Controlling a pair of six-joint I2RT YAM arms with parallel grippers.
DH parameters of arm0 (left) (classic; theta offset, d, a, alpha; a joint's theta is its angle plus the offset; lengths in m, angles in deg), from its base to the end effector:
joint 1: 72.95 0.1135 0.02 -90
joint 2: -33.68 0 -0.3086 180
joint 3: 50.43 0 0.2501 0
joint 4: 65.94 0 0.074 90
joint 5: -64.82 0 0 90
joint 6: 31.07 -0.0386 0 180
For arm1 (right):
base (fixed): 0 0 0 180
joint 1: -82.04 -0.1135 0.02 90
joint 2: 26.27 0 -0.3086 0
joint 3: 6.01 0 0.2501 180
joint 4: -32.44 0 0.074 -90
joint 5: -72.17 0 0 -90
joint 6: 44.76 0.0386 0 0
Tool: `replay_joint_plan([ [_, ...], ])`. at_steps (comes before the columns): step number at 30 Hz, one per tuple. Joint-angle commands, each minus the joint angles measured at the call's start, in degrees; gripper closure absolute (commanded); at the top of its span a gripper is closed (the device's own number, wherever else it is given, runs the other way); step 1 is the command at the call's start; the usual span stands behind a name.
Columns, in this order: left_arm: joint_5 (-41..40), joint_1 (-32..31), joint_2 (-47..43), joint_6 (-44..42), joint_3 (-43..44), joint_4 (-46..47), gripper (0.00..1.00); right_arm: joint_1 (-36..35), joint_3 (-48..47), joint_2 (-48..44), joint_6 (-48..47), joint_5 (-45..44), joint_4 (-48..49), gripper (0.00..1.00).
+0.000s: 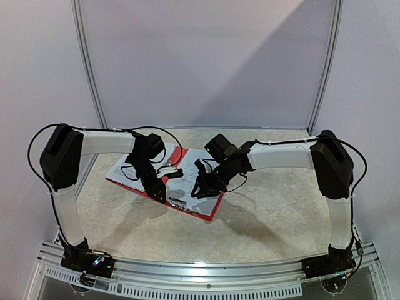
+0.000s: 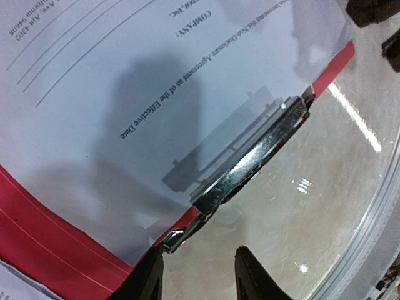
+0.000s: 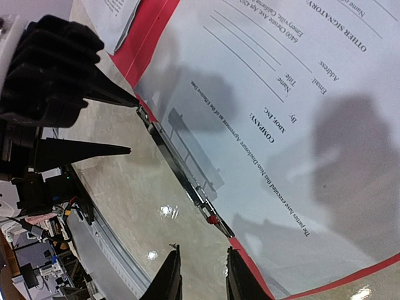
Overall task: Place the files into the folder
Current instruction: Close the spring clip on the folder with some files.
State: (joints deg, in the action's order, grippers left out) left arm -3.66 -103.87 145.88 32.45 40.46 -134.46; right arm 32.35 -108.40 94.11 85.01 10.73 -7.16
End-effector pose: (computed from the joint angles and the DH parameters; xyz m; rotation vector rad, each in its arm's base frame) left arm 0.3101 -0.2022 0.1984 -1.4775 -2.6969 0.5841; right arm 0.2911 0.3717 0.2114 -0.4608 2.8480 1.1087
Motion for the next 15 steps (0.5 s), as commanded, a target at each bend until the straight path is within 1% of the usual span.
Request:
replay_joint_plan([
  [1,-1.60,-0.24,-0.84,0.17,1.00,0.82,0.60,0.43,0.62,-2.33,-0.63,-0.96,-0.66,0.76],
  [7,-1.57,-0.28,0.39,0.84,0.66,1.91,0.60,0.47,0.62,-2.47,-0.80,-1.00,-0.82,0.75],
  [15,-3.63,-0.29,-2.03,0.87,0.93,2.97,0.59,0.46,0.71,-2.34,-0.85,-0.79,-0.67,0.74],
])
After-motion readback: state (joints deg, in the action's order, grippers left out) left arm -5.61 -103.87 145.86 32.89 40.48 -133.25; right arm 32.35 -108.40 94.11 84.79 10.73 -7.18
